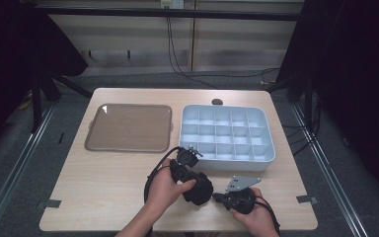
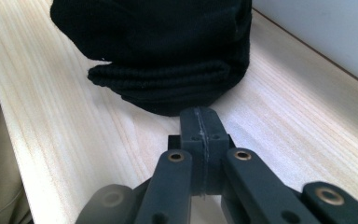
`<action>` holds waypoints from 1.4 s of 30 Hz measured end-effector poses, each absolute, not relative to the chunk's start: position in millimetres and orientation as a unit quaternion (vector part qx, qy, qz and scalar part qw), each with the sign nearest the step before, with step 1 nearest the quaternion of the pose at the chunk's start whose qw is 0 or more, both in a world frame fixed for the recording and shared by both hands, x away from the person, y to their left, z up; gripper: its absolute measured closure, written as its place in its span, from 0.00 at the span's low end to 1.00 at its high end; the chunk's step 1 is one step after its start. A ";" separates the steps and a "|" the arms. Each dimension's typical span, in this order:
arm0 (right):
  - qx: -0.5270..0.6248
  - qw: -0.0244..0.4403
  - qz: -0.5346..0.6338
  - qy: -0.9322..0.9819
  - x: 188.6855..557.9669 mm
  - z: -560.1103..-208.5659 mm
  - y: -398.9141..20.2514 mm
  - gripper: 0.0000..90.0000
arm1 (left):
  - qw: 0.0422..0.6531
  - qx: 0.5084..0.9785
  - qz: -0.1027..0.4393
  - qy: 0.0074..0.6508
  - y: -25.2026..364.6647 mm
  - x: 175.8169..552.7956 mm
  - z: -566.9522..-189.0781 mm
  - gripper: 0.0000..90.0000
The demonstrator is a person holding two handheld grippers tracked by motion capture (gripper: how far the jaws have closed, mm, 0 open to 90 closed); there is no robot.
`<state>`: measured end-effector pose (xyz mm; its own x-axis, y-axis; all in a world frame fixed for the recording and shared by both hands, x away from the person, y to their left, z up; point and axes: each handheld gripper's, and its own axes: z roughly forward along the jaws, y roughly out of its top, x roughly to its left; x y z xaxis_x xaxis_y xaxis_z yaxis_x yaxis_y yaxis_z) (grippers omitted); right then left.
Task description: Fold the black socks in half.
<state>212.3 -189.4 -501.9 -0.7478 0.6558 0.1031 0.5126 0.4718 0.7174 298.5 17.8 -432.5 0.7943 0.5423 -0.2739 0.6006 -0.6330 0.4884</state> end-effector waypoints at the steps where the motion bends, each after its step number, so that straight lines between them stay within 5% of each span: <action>1: 0.343 0.092 0.383 0.853 212.1 -501.8 -189.2 1.00 | 0.292 0.900 -0.047 0.322 22.4 300.9 -433.5 0.69; 15: 0.338 0.091 0.384 0.854 211.6 -501.2 -187.7 1.00 | 0.275 0.889 -0.040 0.365 54.5 317.3 -452.0 0.72; 42: 0.347 0.096 0.387 0.849 212.9 -500.8 -189.7 1.00 | 0.263 0.896 -0.068 0.352 49.4 297.9 -464.5 0.74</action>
<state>212.9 -189.7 -500.8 -0.7413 0.6629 0.1046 0.5142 0.4608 0.7234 297.9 49.4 -464.5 0.7431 0.5942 -0.3080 0.6663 -0.6136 0.4237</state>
